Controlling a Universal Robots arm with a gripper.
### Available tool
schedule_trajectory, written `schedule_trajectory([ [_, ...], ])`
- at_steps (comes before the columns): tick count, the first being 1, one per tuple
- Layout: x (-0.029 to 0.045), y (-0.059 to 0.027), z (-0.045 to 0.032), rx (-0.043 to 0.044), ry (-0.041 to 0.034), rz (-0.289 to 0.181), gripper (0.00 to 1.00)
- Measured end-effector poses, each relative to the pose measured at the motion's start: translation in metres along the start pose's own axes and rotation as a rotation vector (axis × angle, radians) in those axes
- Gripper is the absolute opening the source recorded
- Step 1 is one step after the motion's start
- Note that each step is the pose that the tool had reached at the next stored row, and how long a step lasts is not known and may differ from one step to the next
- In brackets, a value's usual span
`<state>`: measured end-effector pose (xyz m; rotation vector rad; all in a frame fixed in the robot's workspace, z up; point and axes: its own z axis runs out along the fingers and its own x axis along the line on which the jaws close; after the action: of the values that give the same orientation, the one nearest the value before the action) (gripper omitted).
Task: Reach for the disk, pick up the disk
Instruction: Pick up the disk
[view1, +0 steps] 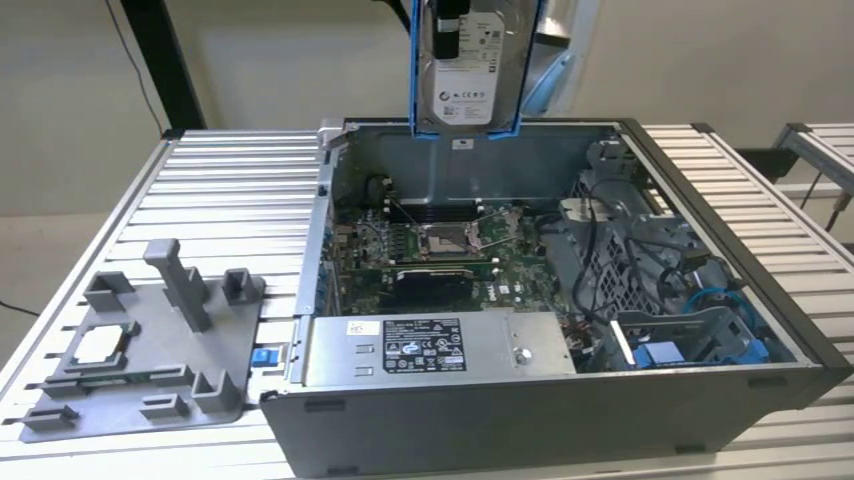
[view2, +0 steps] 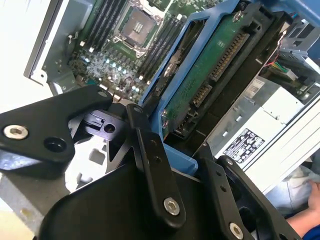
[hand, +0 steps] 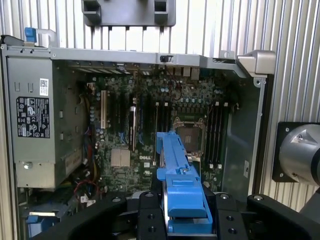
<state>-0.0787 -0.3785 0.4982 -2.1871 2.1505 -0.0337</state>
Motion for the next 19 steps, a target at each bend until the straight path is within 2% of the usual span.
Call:
schedule_trajectory([
  [10, 0.0049, -0.0136, 0.0007, -0.0009, 0.0002, 0.0, 0.0],
  [19, 0.0146, -0.0217, 0.001, -0.0016, 0.0, 0.0, 0.0],
])
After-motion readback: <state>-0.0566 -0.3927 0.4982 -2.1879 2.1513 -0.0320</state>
